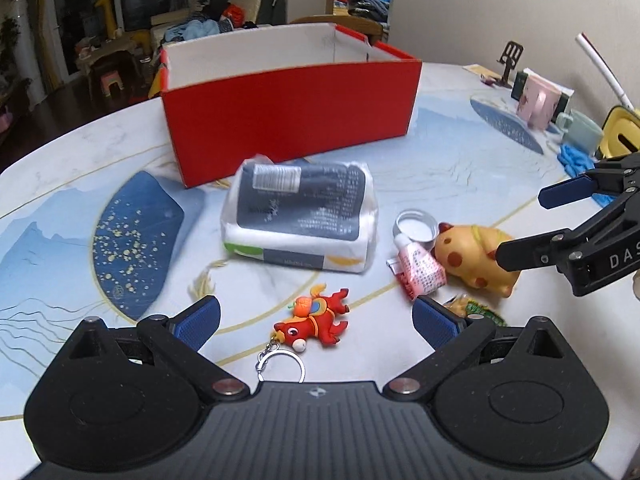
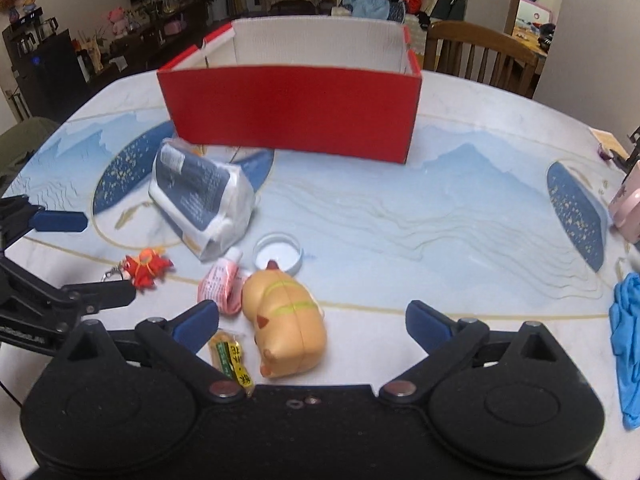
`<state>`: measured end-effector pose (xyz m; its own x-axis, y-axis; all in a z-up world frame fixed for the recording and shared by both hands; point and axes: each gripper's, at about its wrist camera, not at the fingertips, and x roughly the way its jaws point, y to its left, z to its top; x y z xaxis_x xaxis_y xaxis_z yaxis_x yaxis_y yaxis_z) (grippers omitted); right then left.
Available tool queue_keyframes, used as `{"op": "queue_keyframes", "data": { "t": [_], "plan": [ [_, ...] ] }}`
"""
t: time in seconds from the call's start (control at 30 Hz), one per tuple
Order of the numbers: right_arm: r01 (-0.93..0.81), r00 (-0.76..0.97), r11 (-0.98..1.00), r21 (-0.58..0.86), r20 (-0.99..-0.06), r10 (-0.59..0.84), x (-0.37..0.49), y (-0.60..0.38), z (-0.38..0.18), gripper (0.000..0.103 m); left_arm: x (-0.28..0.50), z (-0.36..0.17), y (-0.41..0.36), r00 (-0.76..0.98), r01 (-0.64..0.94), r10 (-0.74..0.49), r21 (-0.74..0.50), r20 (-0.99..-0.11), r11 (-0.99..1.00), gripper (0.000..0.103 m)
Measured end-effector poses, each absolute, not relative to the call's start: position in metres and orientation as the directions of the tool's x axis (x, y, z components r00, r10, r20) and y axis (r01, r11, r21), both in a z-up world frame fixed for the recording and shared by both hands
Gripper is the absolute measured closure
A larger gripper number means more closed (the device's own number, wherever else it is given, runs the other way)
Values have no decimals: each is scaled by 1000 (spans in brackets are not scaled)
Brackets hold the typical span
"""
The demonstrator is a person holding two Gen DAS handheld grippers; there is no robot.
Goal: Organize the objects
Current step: 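Withdraw both grippers from the box toward the remaining table items, then grasp the red dragon keychain with the left gripper while the right grasps the yellow pig plush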
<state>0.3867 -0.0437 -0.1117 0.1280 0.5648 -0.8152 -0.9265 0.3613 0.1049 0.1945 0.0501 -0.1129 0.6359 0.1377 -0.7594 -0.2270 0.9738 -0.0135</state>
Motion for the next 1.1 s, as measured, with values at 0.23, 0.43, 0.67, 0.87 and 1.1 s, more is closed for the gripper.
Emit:
{"op": "queue_keyframes", "data": {
  "t": [0.23,0.43,0.67,0.87,1.1],
  "plan": [
    [-930,101,351,111,-839,534,385,-38,-126,10,205,-132,53,618,-219,136,-4,-775,976,0],
    [-931,87,346,114,-853,514,385,-33,-136,16,211,-142,56,604,-223,132,-7,-786,975,1],
    [-928,76,350,127,-856,511,389,-33,-138,23,211,-145,58,606,-232,124,-25,-786,972,5],
    [-928,69,348,133,-857,511,389,-32,-138,25,211,-144,55,603,-218,115,-24,-790,976,26],
    [-924,65,356,141,-859,507,387,-33,-139,30,210,-141,53,597,-215,136,6,-791,977,49]
  ]
}}
